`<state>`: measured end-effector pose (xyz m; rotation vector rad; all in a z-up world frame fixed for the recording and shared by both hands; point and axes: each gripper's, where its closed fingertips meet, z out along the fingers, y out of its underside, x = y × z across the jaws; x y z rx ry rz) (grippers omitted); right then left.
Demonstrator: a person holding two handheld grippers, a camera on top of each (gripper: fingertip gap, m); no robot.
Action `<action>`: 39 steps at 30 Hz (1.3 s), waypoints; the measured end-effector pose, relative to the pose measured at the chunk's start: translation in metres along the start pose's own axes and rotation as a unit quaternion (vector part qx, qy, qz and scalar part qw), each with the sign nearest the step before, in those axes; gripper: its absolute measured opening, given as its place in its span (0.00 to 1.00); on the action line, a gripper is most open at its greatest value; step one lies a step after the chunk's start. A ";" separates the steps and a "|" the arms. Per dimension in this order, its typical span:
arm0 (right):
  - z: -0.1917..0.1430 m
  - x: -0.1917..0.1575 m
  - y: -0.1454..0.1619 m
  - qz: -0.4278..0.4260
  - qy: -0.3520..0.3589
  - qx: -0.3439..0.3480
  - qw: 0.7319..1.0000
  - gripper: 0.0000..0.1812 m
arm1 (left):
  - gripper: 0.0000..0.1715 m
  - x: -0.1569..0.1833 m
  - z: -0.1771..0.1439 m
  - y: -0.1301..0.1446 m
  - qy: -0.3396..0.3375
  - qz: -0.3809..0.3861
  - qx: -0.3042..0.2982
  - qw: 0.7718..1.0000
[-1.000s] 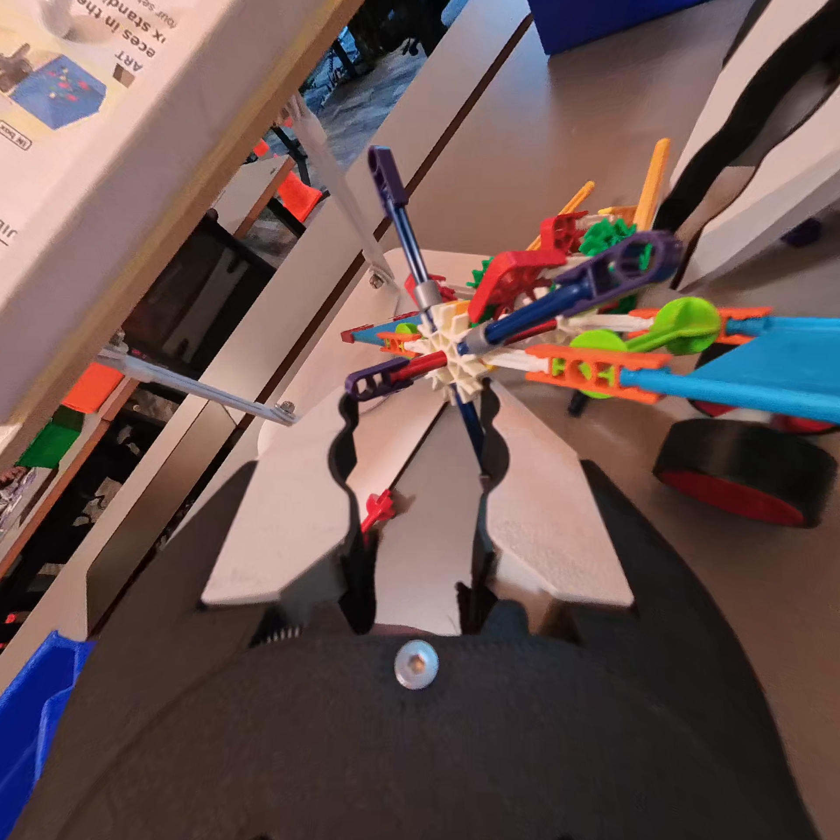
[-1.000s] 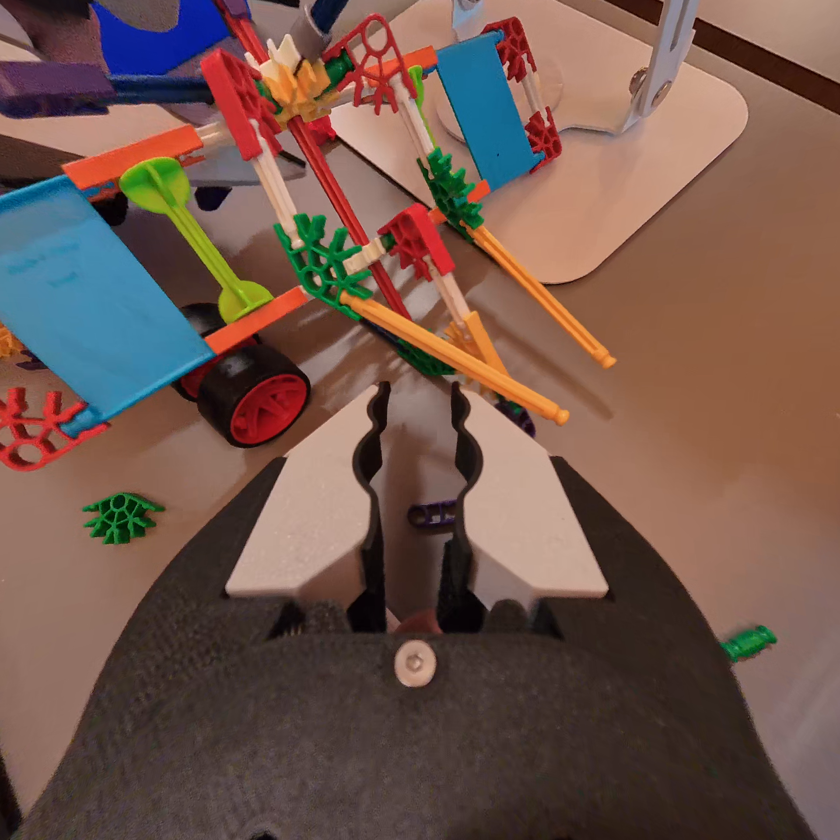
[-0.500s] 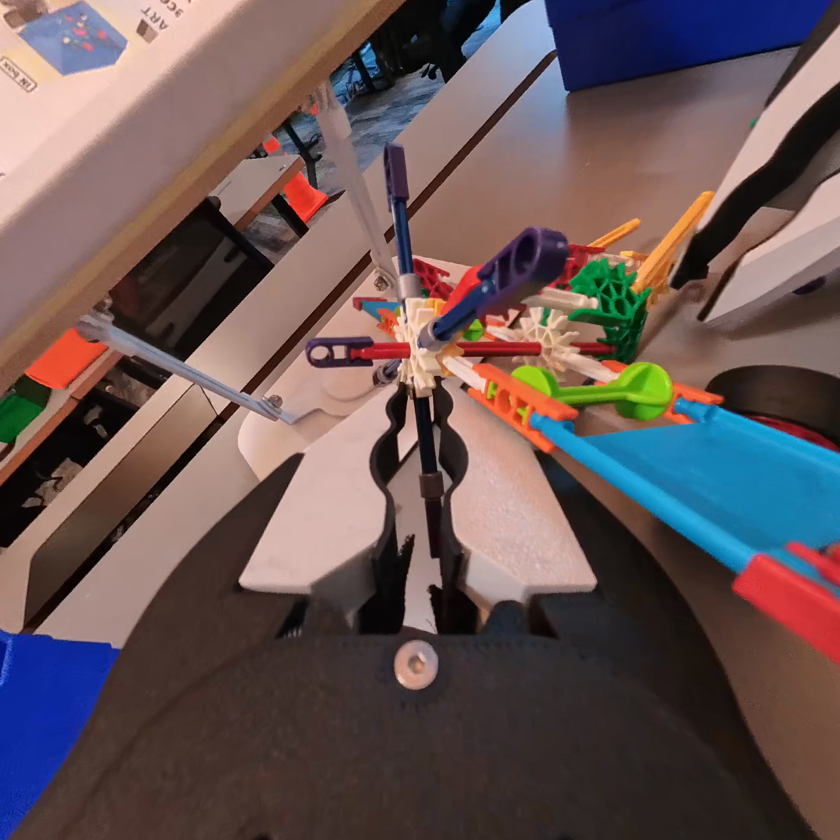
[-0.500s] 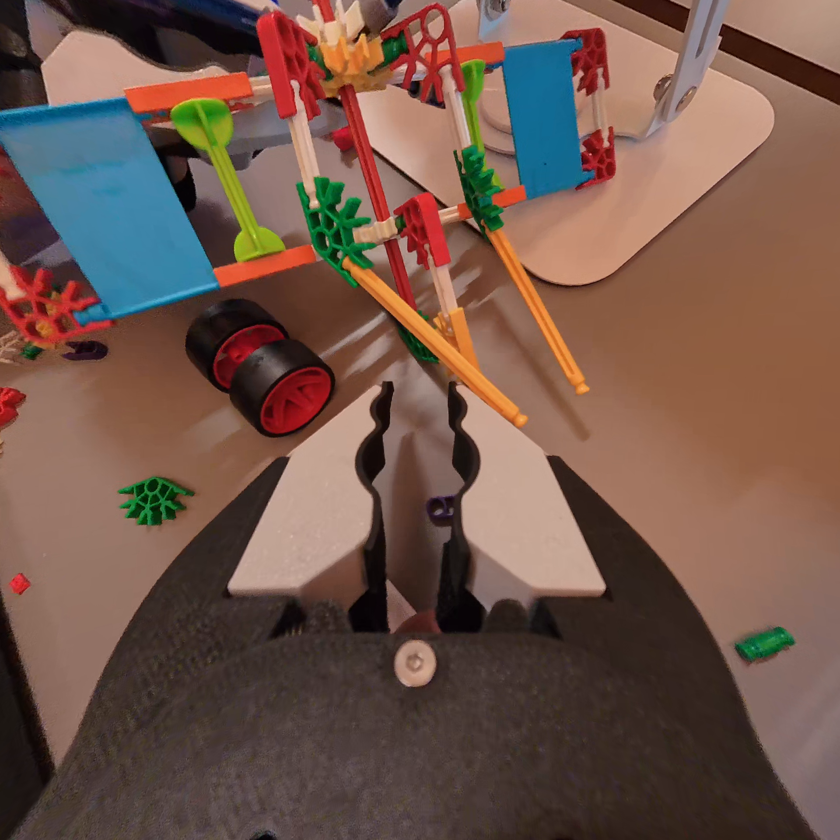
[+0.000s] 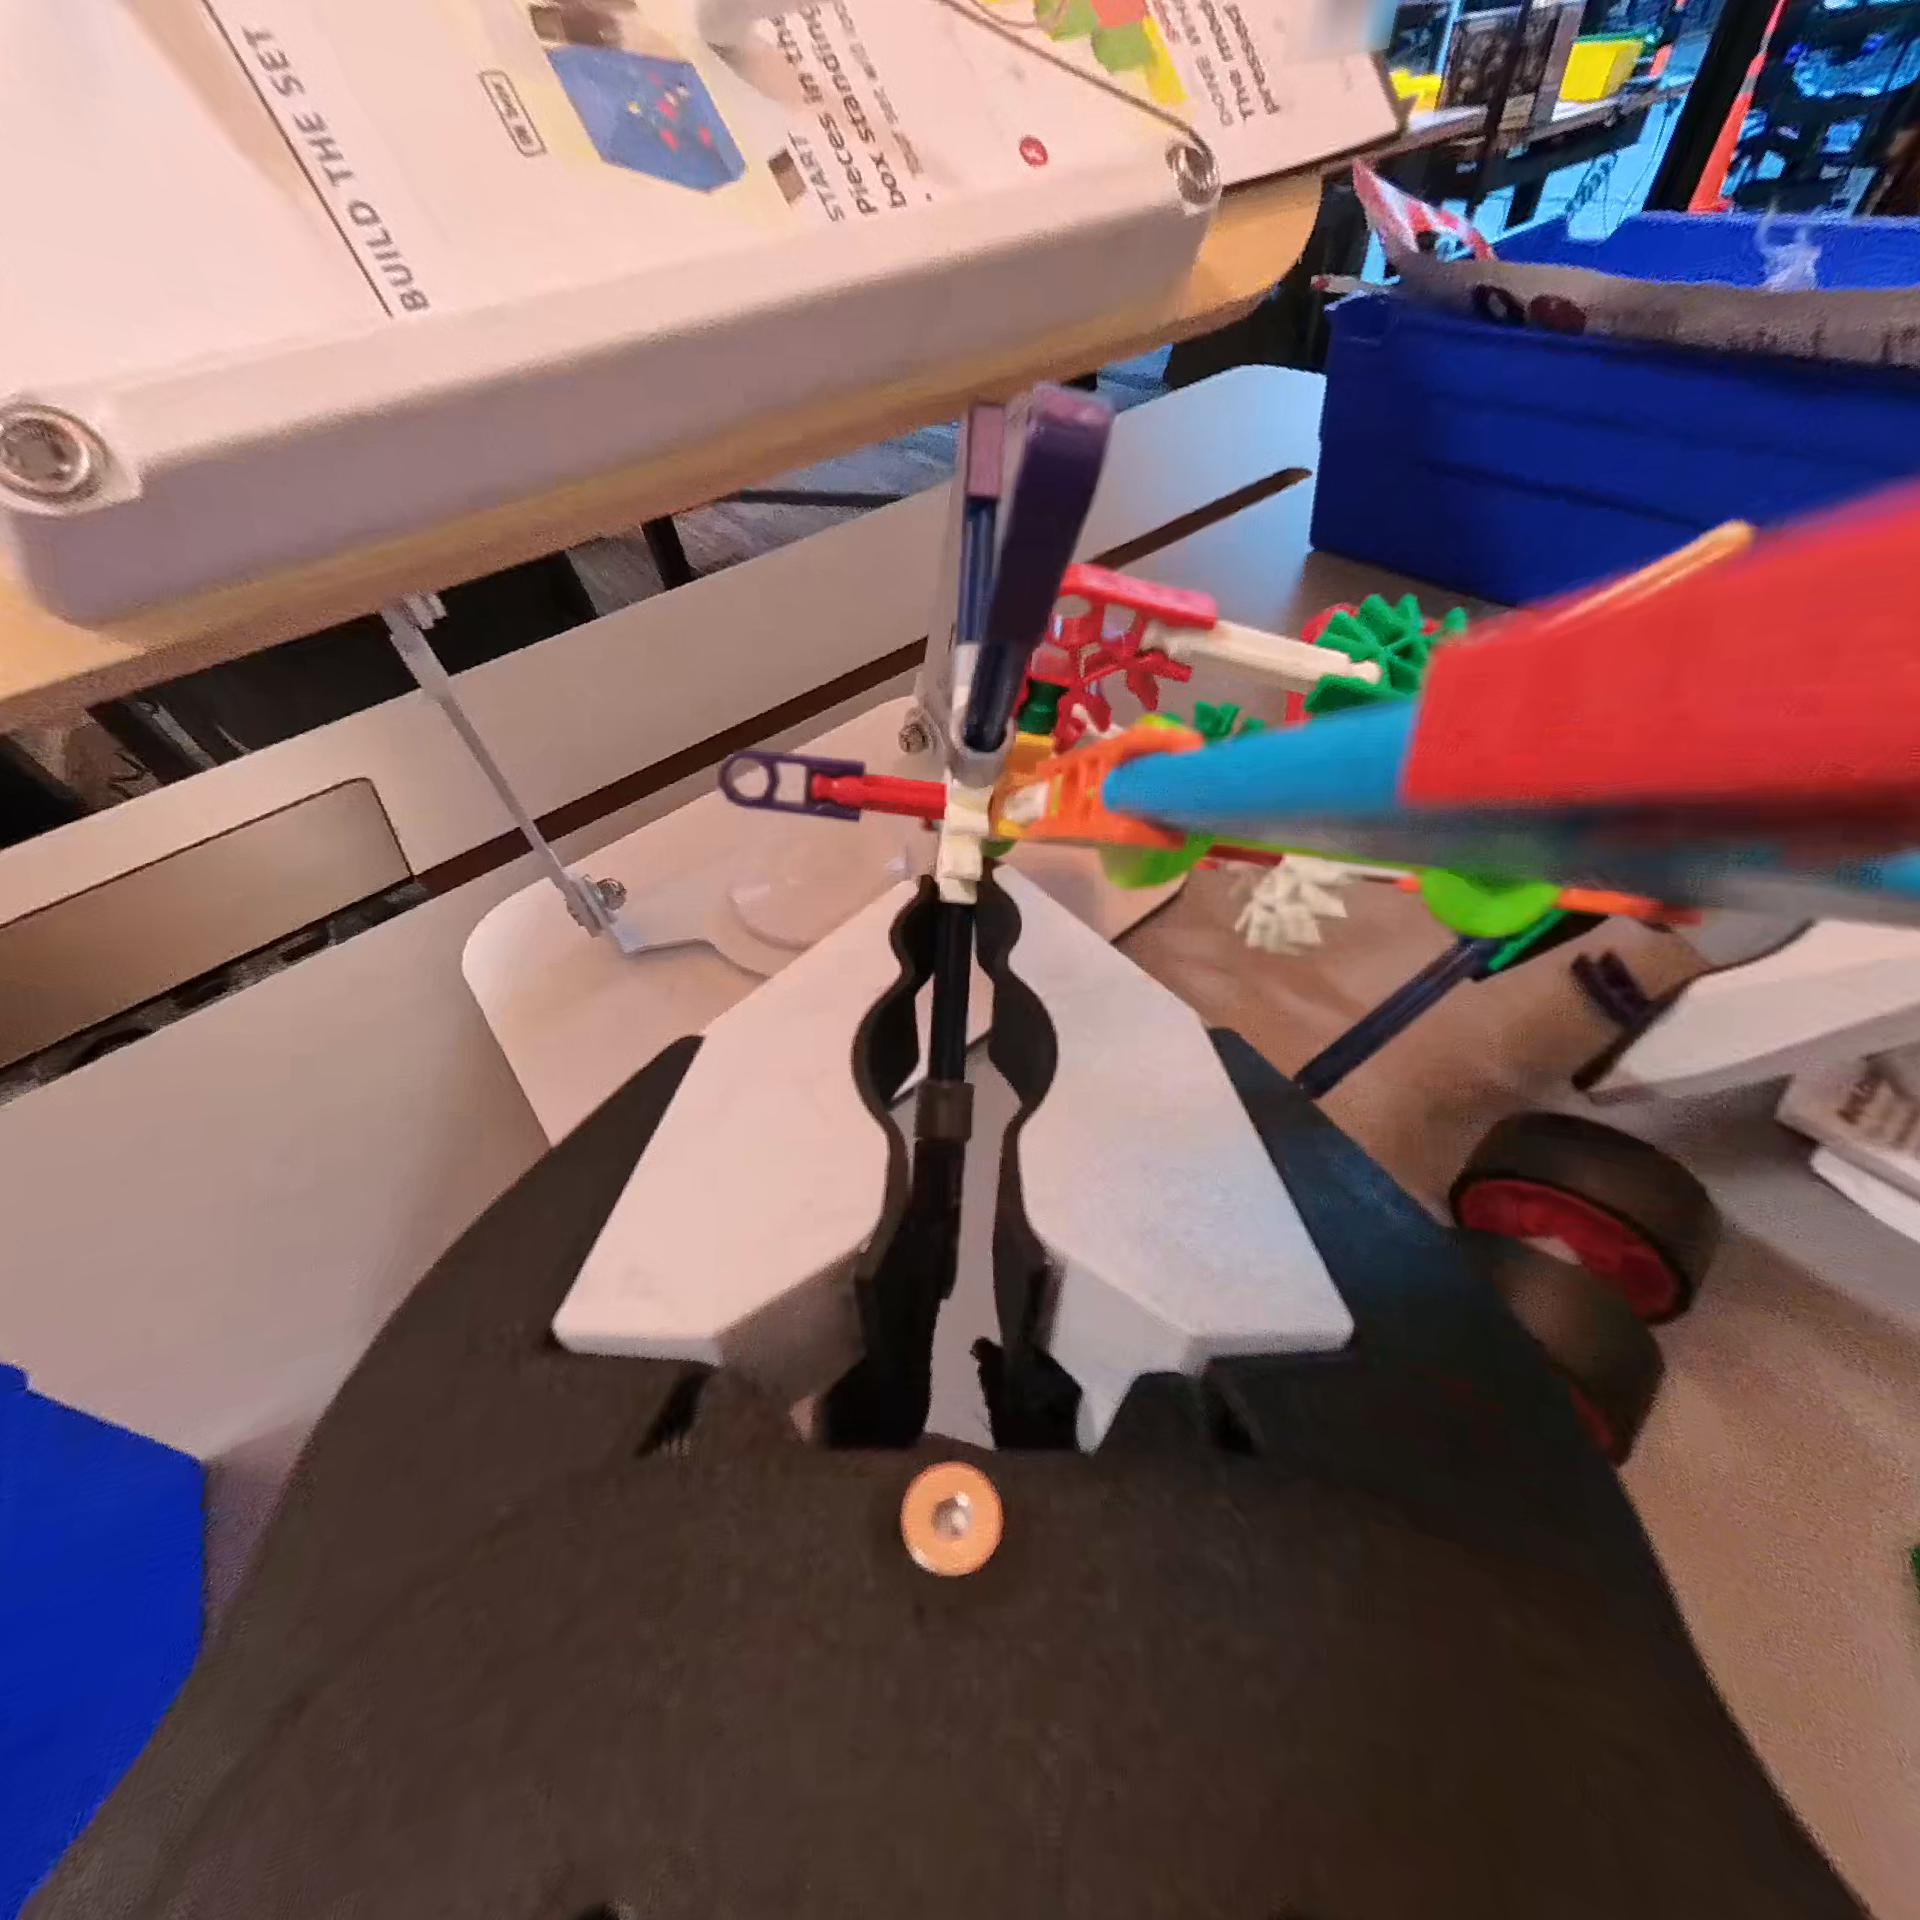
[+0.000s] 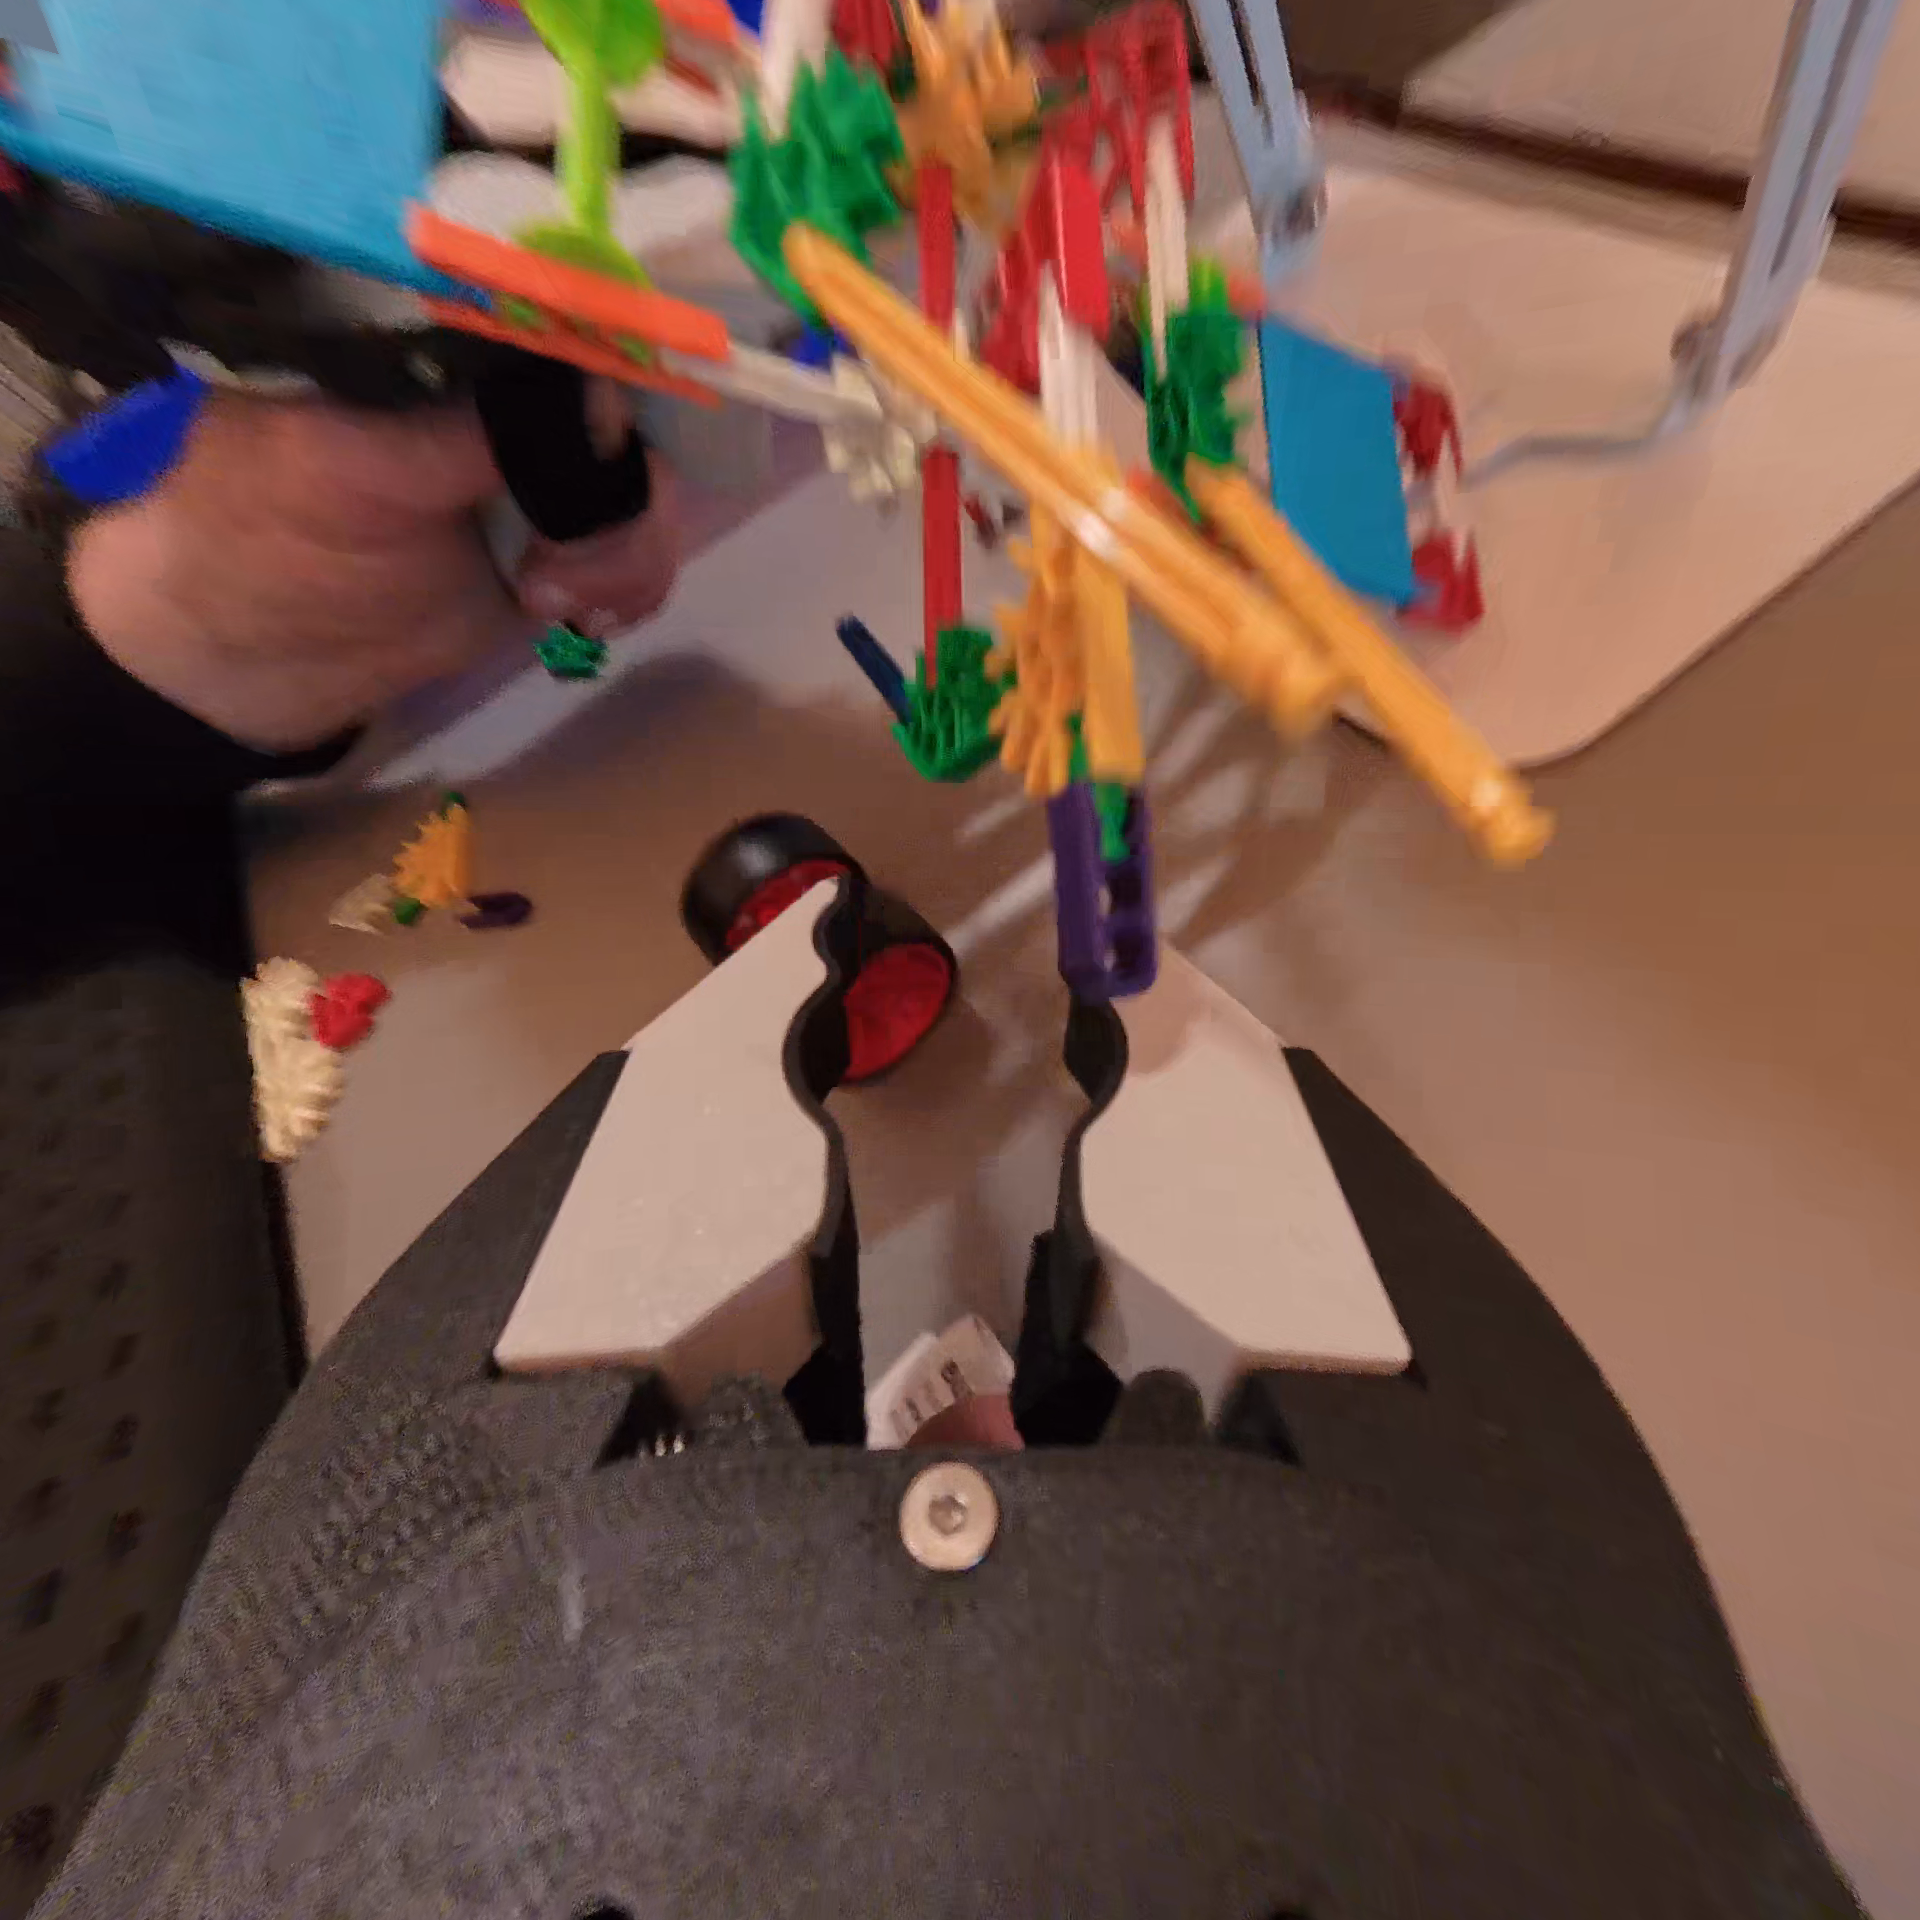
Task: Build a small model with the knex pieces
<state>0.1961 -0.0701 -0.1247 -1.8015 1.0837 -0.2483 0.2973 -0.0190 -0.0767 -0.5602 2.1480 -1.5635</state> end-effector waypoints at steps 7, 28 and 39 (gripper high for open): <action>-0.009 -0.017 -0.040 0.027 -0.026 0.107 0.994 0.17 | 0.02 0.014 -0.004 -0.016 0.006 -0.045 0.036 0.998; -0.044 -0.029 -0.071 0.013 -0.068 0.215 0.974 0.02 | 0.34 0.029 -0.032 -0.029 0.044 -0.034 0.043 0.998; -0.068 -0.021 -0.082 0.023 -0.067 0.255 0.964 0.01 | 0.34 0.103 -0.048 0.063 0.196 0.134 -0.144 0.961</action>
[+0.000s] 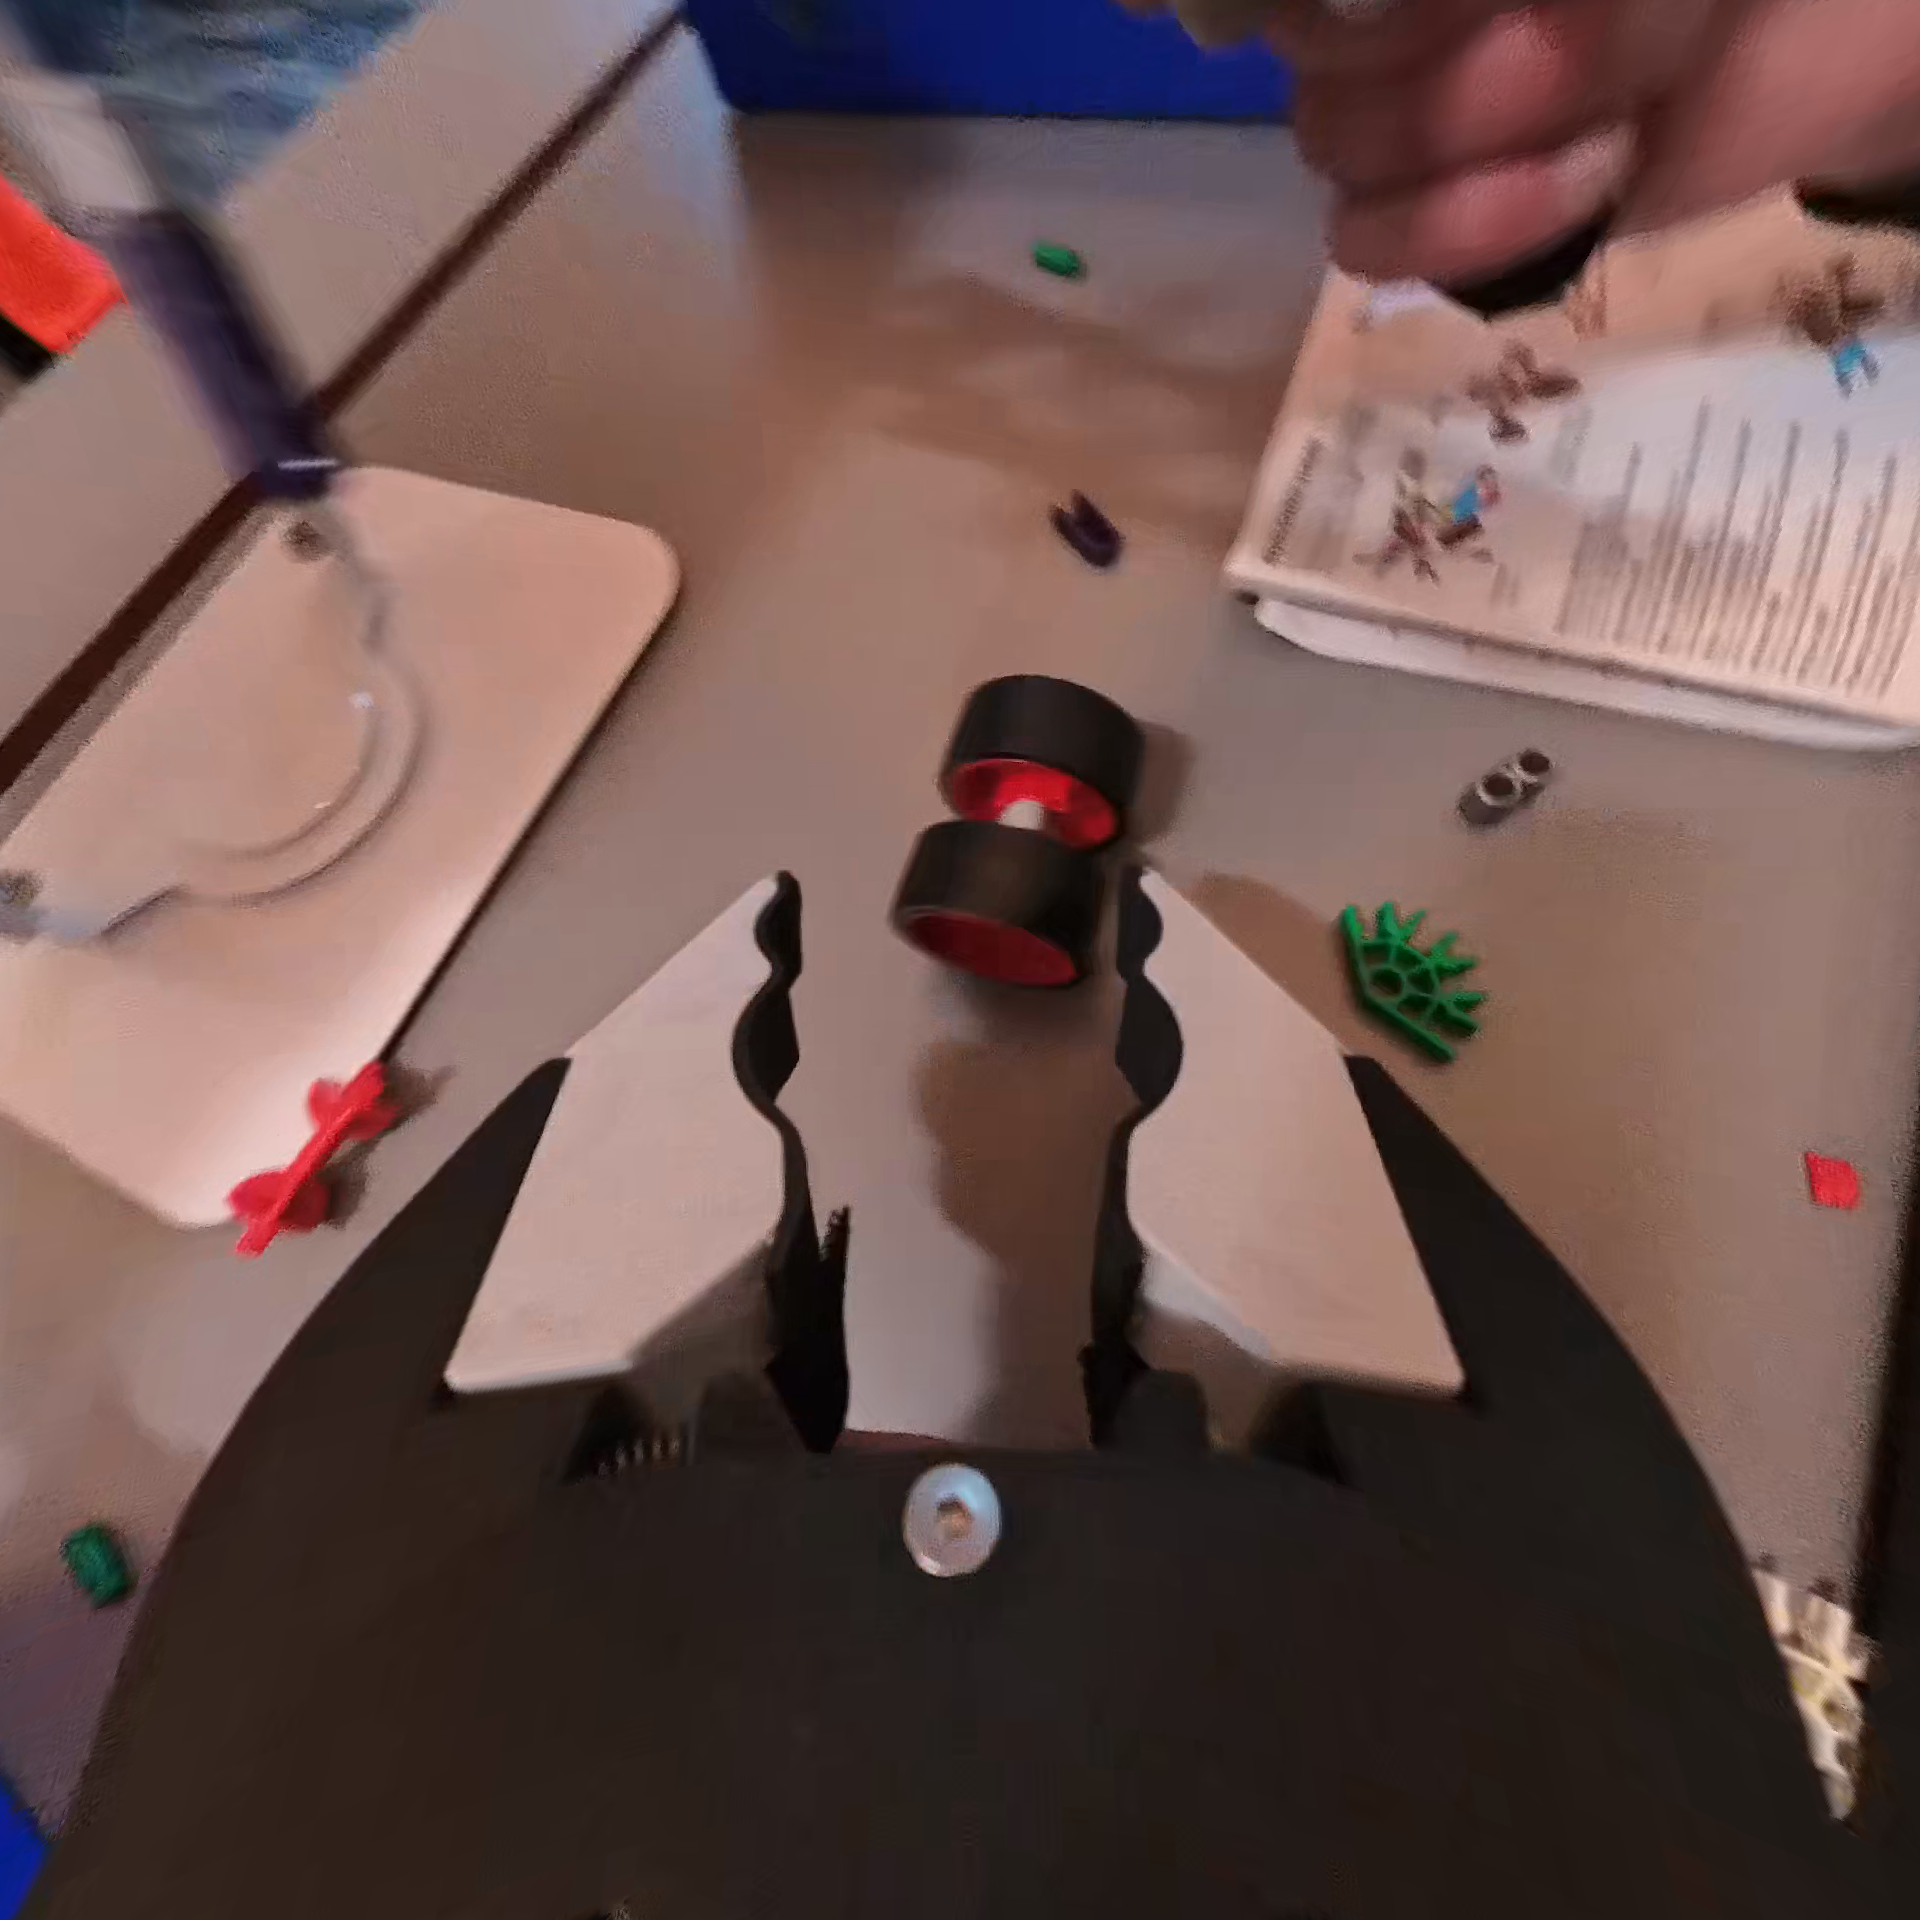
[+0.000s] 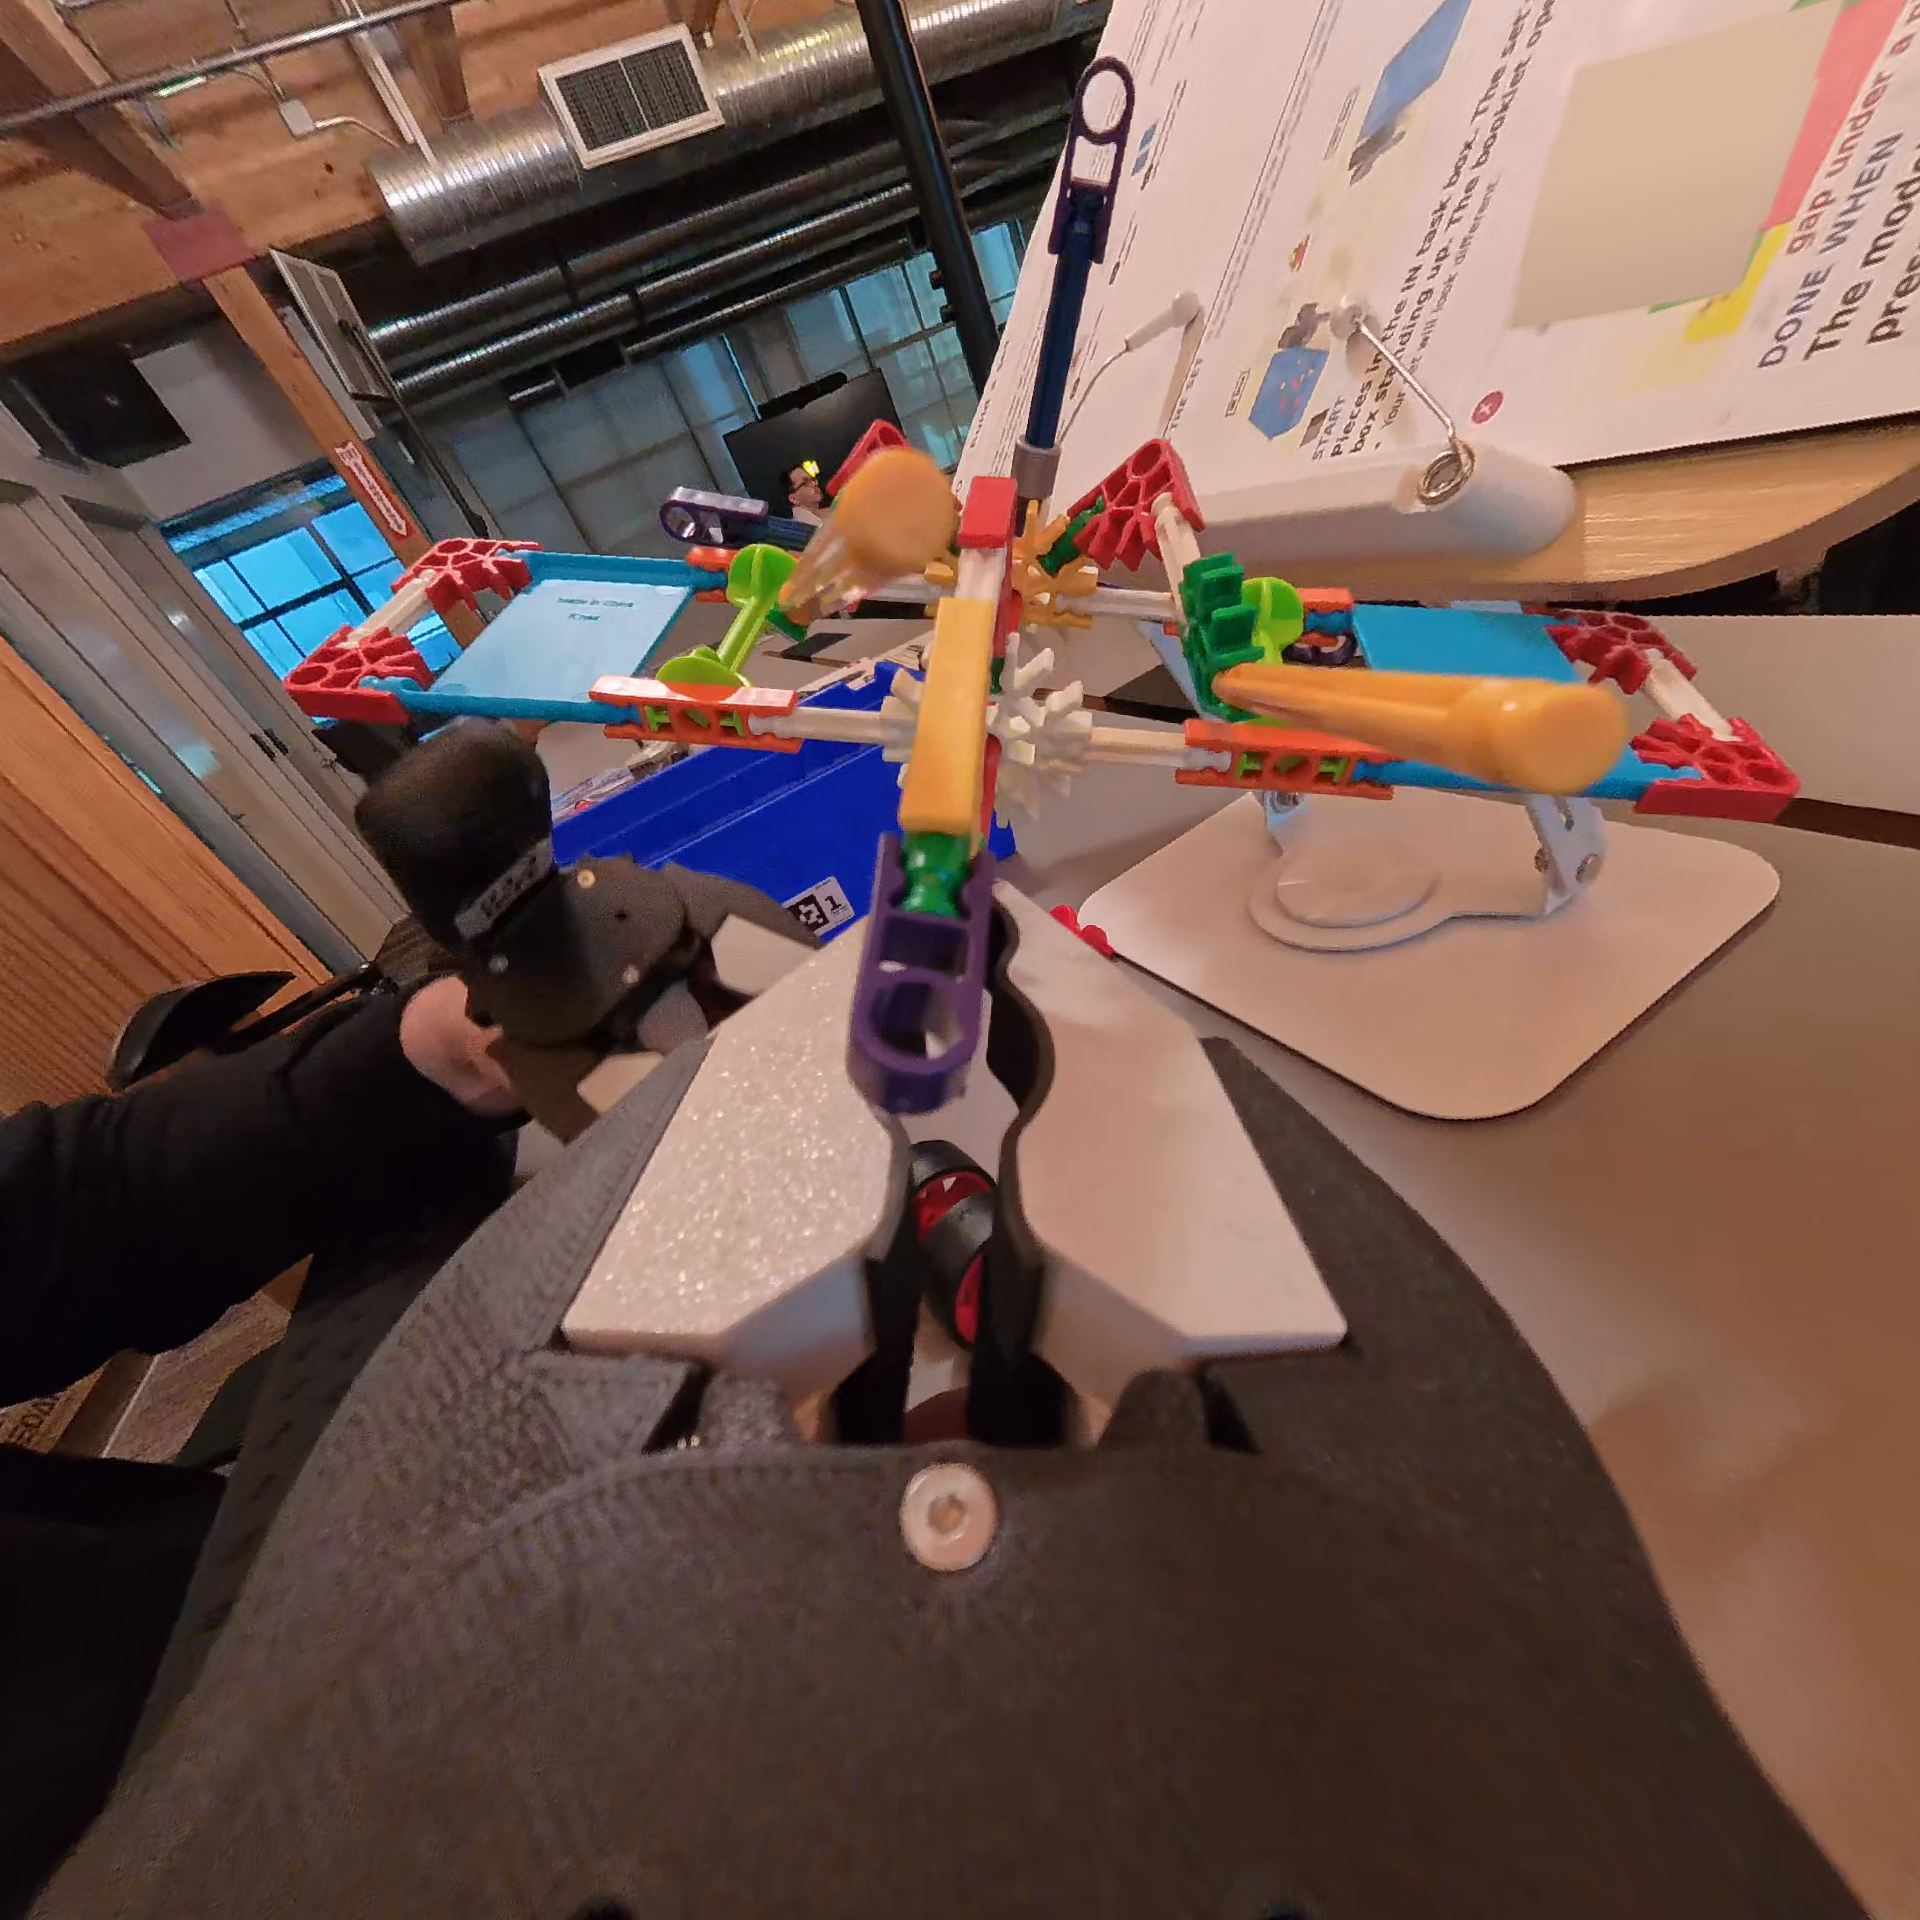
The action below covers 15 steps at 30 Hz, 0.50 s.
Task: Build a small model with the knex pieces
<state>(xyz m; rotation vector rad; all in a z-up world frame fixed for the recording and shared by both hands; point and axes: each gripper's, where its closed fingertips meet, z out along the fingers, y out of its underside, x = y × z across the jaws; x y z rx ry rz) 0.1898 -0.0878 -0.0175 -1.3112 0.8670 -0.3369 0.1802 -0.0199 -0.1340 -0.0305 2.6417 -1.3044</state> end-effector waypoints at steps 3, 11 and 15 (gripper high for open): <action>-0.001 0.000 0.000 -0.004 0.001 -0.001 1.000 0.01 | 0.35 0.016 0.022 0.010 0.020 0.069 -0.063 0.995; -0.003 -0.005 -0.006 -0.014 -0.003 0.008 1.000 0.02 | 0.26 -0.004 0.019 -0.009 0.012 -0.003 -0.004 1.000; -0.005 -0.011 -0.011 -0.017 -0.008 0.018 1.000 0.01 | 0.26 -0.016 -0.005 -0.048 0.024 -0.070 0.113 0.991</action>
